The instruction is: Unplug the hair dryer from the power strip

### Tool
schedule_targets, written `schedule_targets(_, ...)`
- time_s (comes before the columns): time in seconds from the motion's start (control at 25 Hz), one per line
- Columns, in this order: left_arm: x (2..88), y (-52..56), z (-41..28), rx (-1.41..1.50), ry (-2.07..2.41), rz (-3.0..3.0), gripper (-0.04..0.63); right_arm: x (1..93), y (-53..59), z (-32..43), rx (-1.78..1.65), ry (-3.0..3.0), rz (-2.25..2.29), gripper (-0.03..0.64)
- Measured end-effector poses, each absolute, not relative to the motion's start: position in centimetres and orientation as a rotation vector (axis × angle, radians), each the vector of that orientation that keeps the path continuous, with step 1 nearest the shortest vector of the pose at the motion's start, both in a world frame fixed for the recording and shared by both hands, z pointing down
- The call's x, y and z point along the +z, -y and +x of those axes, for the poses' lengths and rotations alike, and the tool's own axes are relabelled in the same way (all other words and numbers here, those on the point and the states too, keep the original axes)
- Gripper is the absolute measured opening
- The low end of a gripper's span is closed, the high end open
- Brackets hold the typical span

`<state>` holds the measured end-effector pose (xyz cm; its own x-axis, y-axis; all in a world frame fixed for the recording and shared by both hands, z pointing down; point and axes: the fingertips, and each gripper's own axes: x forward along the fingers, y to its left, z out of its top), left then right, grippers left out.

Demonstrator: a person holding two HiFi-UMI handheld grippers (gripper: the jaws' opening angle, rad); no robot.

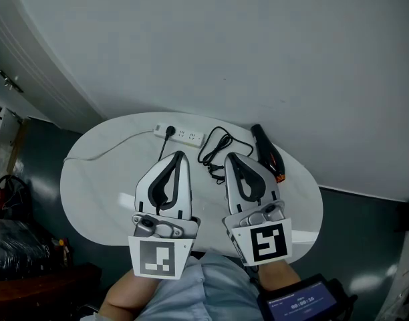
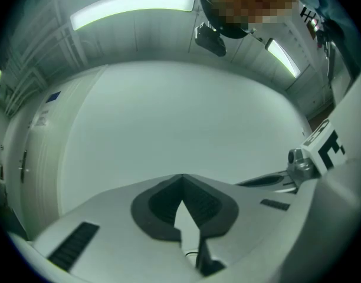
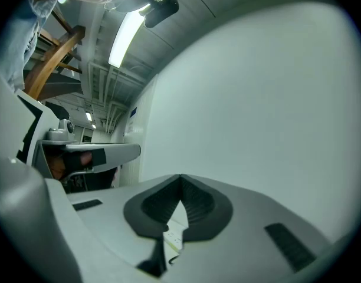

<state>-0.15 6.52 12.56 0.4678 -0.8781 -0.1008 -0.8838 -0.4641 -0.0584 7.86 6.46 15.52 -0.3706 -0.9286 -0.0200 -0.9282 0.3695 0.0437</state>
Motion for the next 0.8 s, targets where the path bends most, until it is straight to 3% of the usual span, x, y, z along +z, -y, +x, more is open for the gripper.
schedule_targets(0.8,12.5,-6.4,-1.6,0.092,-1.602,-2.589,-0.002,13.9,-6.5,6.1,-0.104,2.673,1.778,0.000)
